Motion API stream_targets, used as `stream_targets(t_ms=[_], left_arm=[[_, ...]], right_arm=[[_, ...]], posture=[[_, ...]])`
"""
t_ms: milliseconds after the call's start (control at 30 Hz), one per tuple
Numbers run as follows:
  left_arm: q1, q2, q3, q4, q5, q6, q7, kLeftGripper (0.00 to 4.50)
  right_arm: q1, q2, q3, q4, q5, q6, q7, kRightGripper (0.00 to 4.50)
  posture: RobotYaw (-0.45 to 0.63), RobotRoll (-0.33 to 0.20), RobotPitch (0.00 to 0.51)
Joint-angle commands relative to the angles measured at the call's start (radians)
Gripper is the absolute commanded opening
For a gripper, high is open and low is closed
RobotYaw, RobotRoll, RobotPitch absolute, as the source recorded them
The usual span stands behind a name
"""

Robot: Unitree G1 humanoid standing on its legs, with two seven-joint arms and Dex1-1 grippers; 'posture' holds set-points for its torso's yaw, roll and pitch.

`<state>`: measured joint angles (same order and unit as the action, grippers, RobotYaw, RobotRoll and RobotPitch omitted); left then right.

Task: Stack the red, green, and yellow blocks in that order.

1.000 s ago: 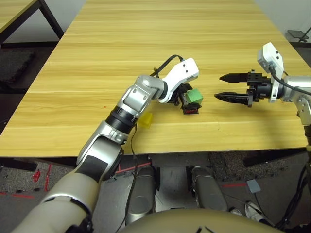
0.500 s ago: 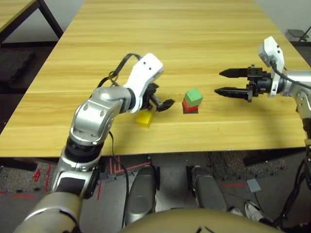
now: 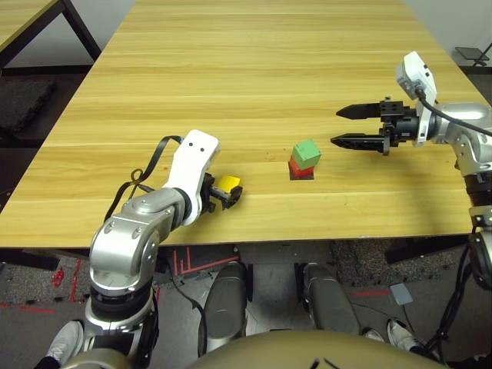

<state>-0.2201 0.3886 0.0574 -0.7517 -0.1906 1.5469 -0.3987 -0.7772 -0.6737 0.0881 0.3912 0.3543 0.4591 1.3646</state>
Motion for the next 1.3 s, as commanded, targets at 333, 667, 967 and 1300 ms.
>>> stream_targets(t_ms=[333, 667, 967, 1300], left_arm=[[-0.168, -0.028, -0.041, 0.059, -0.13, 0.067, -0.016, 1.9], [-0.54, 0.156, -0.202, 0.376, -0.264, -0.209, -0.294, 1.9], [-0.739, 0.084, -0.4, 0.67, -0.208, -0.441, -0.417, 1.9], [-0.774, 0.005, -0.441, 0.74, -0.178, -0.466, -0.42, 1.9]], right_arm=[[0.018, -0.011, -0.006, -0.028, -0.007, 0.004, -0.008, 4.5], [0.085, -0.056, -0.007, -0.135, 0.031, 0.061, 0.035, 4.5], [0.162, -0.078, -0.041, -0.236, 0.061, 0.116, 0.0, 4.5], [0.206, -0.086, -0.057, -0.284, 0.083, 0.136, -0.032, 4.5]], posture=[[0.33, -0.112, 0.111], [0.29, -0.106, 0.105], [0.22, -0.092, 0.1], [0.2, -0.082, 0.106]])
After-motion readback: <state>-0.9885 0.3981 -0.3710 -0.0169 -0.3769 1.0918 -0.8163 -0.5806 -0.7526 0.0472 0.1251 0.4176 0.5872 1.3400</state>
